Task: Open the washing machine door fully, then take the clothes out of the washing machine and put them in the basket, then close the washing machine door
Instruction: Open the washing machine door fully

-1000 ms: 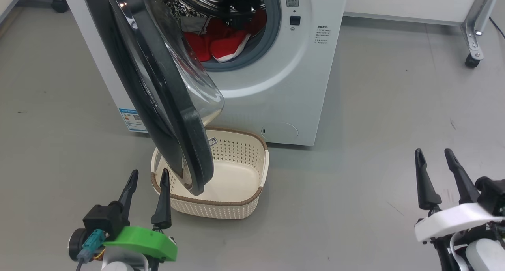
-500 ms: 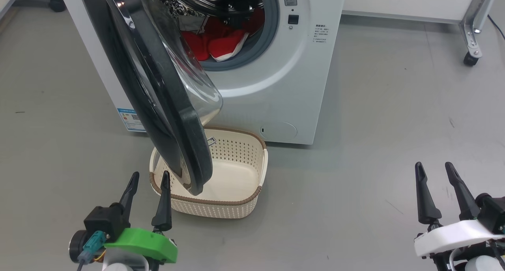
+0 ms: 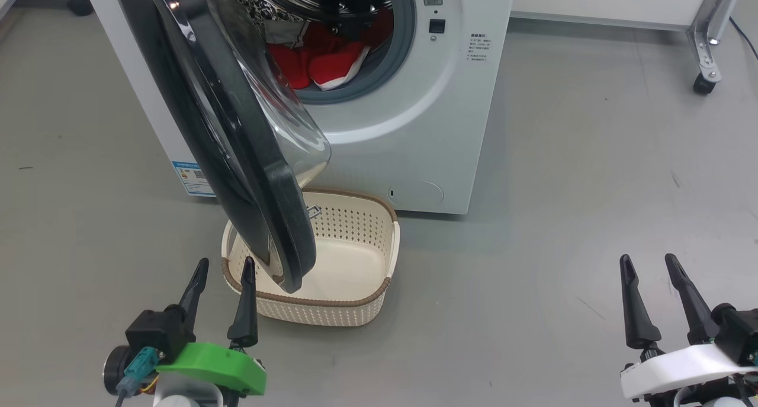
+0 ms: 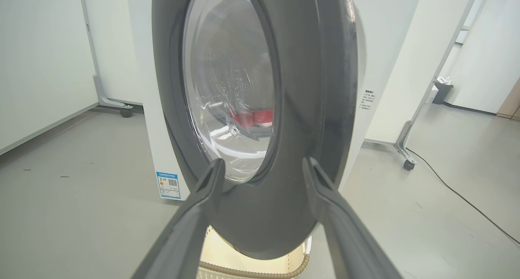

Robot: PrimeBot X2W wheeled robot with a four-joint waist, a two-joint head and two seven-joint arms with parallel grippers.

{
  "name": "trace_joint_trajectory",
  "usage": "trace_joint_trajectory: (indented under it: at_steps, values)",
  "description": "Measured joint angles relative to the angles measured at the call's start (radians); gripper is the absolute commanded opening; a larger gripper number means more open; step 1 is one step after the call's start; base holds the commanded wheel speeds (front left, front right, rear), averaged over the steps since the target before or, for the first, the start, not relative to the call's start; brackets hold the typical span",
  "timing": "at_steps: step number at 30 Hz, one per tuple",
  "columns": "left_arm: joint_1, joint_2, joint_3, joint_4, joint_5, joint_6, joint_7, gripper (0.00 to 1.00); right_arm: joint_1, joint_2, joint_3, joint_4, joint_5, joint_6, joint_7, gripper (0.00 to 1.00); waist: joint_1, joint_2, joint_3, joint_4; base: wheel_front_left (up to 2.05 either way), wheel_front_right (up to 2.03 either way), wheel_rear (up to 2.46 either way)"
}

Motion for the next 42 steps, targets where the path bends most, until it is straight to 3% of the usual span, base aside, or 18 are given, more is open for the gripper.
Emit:
trace_joint_trajectory:
  at_steps: [42]
  values:
    - [0.000, 0.000, -0.008, 0.021, -0.005, -0.009, 0.000, 1.00, 0.031, 0.091, -0.095, 0.001, -0.081, 0.095, 0.000, 1.00, 0.0000, 0.0000, 0.004, -0.011, 0.00, 0.00, 0.00]
